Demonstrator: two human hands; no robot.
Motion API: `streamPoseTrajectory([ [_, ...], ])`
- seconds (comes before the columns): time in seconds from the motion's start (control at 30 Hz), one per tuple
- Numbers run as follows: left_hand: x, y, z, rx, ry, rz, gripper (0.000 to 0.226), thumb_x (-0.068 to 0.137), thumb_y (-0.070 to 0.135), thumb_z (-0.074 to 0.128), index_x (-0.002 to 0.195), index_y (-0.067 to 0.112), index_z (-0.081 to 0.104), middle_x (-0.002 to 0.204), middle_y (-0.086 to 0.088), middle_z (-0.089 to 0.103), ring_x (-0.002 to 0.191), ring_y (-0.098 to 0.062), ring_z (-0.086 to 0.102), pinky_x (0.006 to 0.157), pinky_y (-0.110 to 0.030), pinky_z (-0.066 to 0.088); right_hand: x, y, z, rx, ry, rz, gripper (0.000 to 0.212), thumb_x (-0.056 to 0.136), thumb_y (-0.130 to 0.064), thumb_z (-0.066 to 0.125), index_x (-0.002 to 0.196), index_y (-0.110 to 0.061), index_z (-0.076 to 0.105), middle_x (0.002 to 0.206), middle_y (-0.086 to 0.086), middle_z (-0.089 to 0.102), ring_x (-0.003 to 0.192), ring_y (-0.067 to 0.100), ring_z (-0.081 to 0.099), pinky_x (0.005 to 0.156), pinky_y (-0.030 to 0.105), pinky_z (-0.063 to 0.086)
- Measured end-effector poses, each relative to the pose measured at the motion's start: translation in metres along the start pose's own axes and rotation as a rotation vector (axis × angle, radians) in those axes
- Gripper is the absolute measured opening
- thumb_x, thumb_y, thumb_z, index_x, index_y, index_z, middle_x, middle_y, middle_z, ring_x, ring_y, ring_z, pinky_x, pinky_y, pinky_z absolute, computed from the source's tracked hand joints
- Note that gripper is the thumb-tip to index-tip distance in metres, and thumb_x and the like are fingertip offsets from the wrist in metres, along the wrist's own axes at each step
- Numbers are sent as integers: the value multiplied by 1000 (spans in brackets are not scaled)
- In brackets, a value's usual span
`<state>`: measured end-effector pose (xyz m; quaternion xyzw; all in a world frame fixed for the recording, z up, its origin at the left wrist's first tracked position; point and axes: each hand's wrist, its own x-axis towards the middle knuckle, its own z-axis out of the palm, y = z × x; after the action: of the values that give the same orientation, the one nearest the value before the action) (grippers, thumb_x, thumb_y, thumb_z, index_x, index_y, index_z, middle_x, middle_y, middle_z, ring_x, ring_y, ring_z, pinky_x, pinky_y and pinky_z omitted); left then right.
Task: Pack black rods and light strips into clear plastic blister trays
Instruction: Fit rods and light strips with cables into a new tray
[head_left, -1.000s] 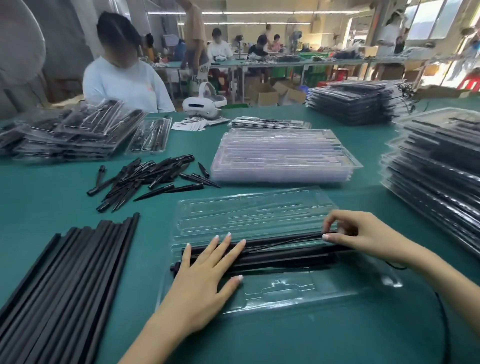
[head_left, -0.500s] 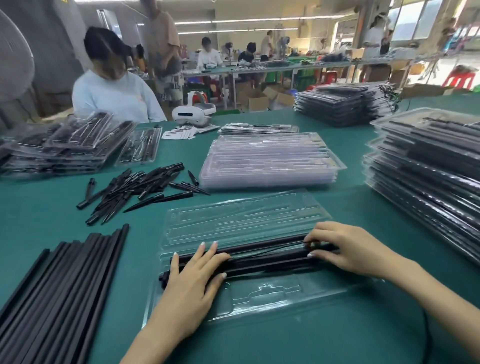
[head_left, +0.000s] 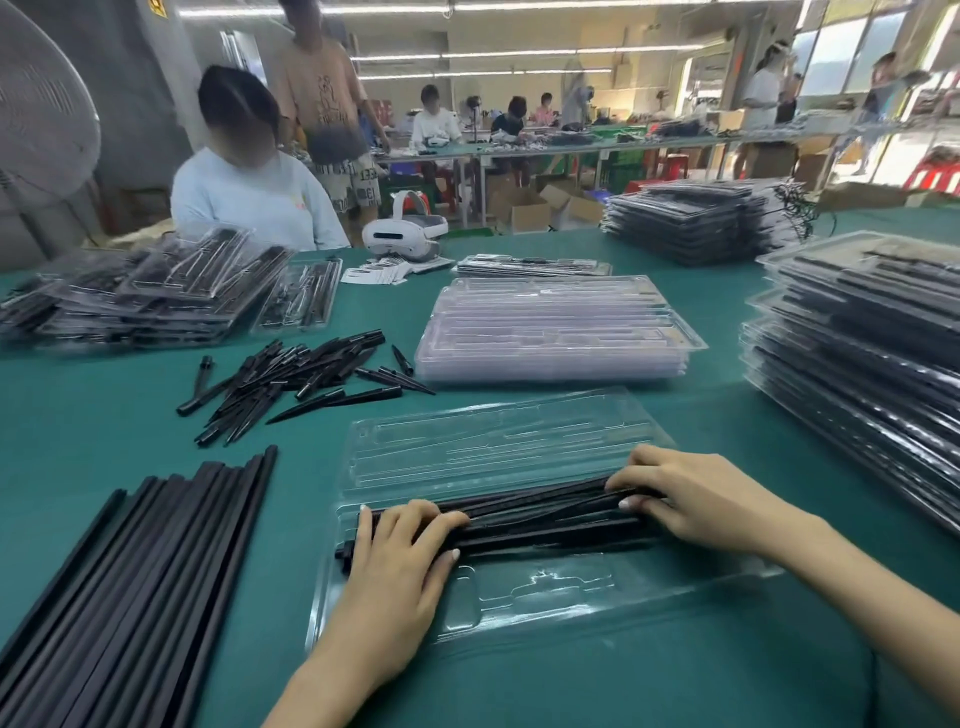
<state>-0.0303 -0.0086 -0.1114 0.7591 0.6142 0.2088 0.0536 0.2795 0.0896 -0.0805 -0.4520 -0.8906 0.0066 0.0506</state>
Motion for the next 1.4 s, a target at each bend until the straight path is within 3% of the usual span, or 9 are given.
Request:
streamPoseTrajectory([
  [0.07, 0, -2, 0, -3, -38, 13, 39, 102, 34, 29, 140, 43, 33, 122, 25, 26, 121, 10, 19, 117, -32, -15, -1, 2, 1, 36, -8, 10, 26, 96, -44, 47, 120, -43, 56, 110, -20, 53, 95, 3, 57, 73, 20, 41],
  [0.2, 1, -3, -2, -47, -84, 35, 43, 101, 39, 28, 142, 49, 20, 144, 32, 13, 131, 20, -1, 111, -19, -22, -5, 3, 1, 107, 13, 10, 26, 90, -56, 48, 115, -51, 51, 105, -25, 55, 92, -3, 55, 75, 18, 42],
  [0.47, 2, -8, -4, 24, -193, 63, 49, 101, 42, 30, 141, 53, 3, 147, 32, 0, 138, 7, -17, 113, -29, -20, -15, -14, 10, 75, 197, -15, 31, 93, -43, 55, 124, -47, 58, 93, -17, 54, 74, 3, 54, 57, 21, 43],
  [0.6, 4, -6, -5, 70, -215, 54, 50, 102, 43, 29, 144, 53, 4, 147, 32, -4, 142, 3, -14, 115, -33, -15, -24, -18, 11, 151, 376, -142, 22, 93, -46, 52, 105, -37, 69, 97, -15, 58, 68, -6, 45, 53, 21, 47],
  [0.7, 7, -3, -7, 149, -232, 54, 51, 101, 45, 27, 148, 49, 6, 153, 27, -1, 145, -1, -6, 117, -37, -9, -21, -18, 14, 171, 381, -220, 24, 94, -44, 47, 90, -27, 63, 96, -13, 57, 78, 4, 56, 62, 26, 50],
  [0.9, 9, 1, -9, 185, -205, 83, 52, 100, 46, 31, 149, 44, 12, 157, 20, 7, 146, -2, 0, 117, -29, -7, -24, -19, 16, 226, 488, -291, 23, 97, -29, 49, 88, -15, 64, 80, -10, 59, 62, 10, 53, 55, 26, 47],
  [1.07, 1, -2, -6, 84, -236, 86, 53, 101, 45, 28, 146, 49, 1, 154, 25, -6, 138, 5, -22, 113, -26, -20, -30, -17, 15, 250, 494, -299, 17, 92, -29, 58, 88, -19, 71, 76, -13, 68, 53, 7, 57, 44, 23, 46],
  [1.27, -2, -8, -9, 26, -263, 123, 52, 101, 47, 26, 141, 54, -5, 150, 29, -14, 136, 12, -24, 112, -23, -23, -17, -23, 11, 198, 512, -7, 9, 83, -33, 72, 80, -25, 69, 62, -18, 61, 50, 0, 41, 48, 24, 46],
  [1.4, -5, -11, -7, 97, -244, 144, 55, 101, 48, 22, 142, 49, -14, 149, 32, -18, 134, 13, -26, 113, -24, -23, -10, -27, 6, 145, 505, 73, 10, 81, -29, 74, 77, -24, 66, 60, -15, 62, 51, 12, 53, 47, 30, 47],
])
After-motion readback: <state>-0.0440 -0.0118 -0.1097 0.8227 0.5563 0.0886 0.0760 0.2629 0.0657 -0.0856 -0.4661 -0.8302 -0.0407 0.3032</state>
